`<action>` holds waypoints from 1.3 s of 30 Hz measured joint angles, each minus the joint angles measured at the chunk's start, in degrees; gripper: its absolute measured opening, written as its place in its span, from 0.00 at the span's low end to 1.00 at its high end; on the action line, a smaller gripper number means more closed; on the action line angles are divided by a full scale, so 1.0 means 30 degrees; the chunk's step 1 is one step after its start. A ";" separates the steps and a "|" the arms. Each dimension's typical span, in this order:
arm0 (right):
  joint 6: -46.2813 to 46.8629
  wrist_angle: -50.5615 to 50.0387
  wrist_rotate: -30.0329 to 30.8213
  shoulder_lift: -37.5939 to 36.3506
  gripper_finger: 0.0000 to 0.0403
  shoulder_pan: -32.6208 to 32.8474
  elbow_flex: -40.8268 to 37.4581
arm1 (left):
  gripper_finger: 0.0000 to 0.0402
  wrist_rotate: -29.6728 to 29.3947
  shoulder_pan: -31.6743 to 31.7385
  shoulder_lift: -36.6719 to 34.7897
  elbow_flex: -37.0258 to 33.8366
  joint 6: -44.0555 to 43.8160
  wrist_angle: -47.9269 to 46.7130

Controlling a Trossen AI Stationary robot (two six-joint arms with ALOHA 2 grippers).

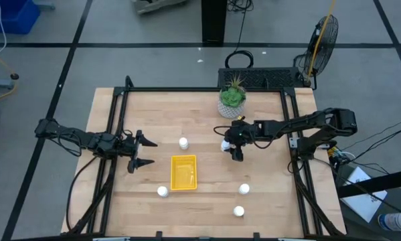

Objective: Pick and place pill bottles into a basket
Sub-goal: Put the white pill bottle into the yellow basket

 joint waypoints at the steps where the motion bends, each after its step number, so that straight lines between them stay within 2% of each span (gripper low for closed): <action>1: 0.0000 0.0017 0.0000 0.0000 0.66 0.0005 0.0000 | 0.91 -0.0001 0.0000 0.0000 0.0000 0.0000 0.0000; 12: 0.0004 0.0689 0.0051 0.0000 0.64 0.0005 0.0000 | 0.91 0.0008 0.0000 0.0000 0.0000 0.0000 0.0036; 22: 0.0146 0.0706 0.0029 0.0000 0.38 0.0005 0.0000 | 0.91 0.0016 0.0000 0.0000 0.0000 0.0013 0.0045; 29: 0.1030 0.1120 -0.0433 0.0000 0.38 0.0049 0.0271 | 0.91 0.0018 0.0000 0.0000 0.0000 0.0015 0.0058; 32: 0.1399 0.1121 -0.1432 0.0000 0.38 0.0129 0.0889 | 0.91 0.0016 0.0000 0.0000 0.0000 0.0013 0.0058; 39: 0.1191 0.0803 -0.1597 -0.0007 0.38 0.1209 0.2818 | 0.91 0.0016 0.0000 0.0000 0.0000 0.0141 0.0062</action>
